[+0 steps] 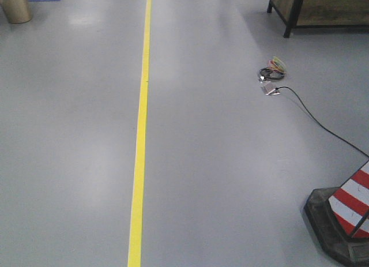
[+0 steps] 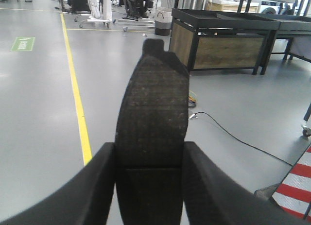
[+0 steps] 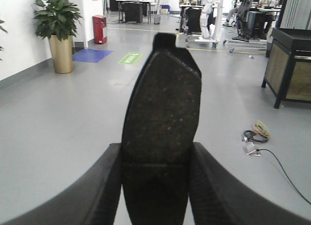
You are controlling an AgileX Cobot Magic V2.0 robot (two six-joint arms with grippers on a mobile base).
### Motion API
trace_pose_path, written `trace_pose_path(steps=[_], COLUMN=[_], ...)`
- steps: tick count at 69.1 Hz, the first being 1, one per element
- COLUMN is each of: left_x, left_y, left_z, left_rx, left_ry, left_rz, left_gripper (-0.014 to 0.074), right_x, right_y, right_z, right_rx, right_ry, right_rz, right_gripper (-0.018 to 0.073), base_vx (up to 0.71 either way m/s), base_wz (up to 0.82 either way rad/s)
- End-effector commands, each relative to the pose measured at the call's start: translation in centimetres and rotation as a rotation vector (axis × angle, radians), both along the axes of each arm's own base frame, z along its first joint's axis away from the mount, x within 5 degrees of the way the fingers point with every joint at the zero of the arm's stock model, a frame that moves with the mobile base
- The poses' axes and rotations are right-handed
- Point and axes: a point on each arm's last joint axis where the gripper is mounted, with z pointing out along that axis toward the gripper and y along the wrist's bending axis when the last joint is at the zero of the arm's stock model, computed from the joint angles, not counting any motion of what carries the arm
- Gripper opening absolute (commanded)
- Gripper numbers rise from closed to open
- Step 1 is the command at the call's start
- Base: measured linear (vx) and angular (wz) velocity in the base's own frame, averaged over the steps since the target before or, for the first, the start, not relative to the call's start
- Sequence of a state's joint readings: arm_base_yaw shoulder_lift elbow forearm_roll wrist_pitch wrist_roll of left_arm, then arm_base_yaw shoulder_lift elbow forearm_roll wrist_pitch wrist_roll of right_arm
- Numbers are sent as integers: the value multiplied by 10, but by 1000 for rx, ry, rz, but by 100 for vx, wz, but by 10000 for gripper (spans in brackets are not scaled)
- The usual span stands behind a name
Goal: Move and align brake pads A on conveyor
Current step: 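Drive the base past the striped cones toward the black conveyor belt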
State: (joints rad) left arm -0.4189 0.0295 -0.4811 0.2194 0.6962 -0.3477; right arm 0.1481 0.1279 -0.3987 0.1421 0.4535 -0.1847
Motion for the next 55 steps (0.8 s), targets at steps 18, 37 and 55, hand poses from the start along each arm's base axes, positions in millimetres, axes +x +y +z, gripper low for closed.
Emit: trace_pose_path(steps=[18,37,55], left_x=[0,0,0], left_y=[-1,-1,-1], left_z=[16,16,16], left_rx=[-28,-28,-27], left_ry=[-104,-103,-103], left_rz=[-18,-18,-17], left_gripper=[-6,-6,-6], right_x=[0,0,0], right_y=[-1,-1,-1], right_z=[18,18,18], right_rx=[11,11,11], right_ry=[-114,-114,-114], right_rz=[-17,-17,-17], right_gripper=[-2,-2,-2], base_vx=[34,23,20], base_wz=[-43,-86,-89])
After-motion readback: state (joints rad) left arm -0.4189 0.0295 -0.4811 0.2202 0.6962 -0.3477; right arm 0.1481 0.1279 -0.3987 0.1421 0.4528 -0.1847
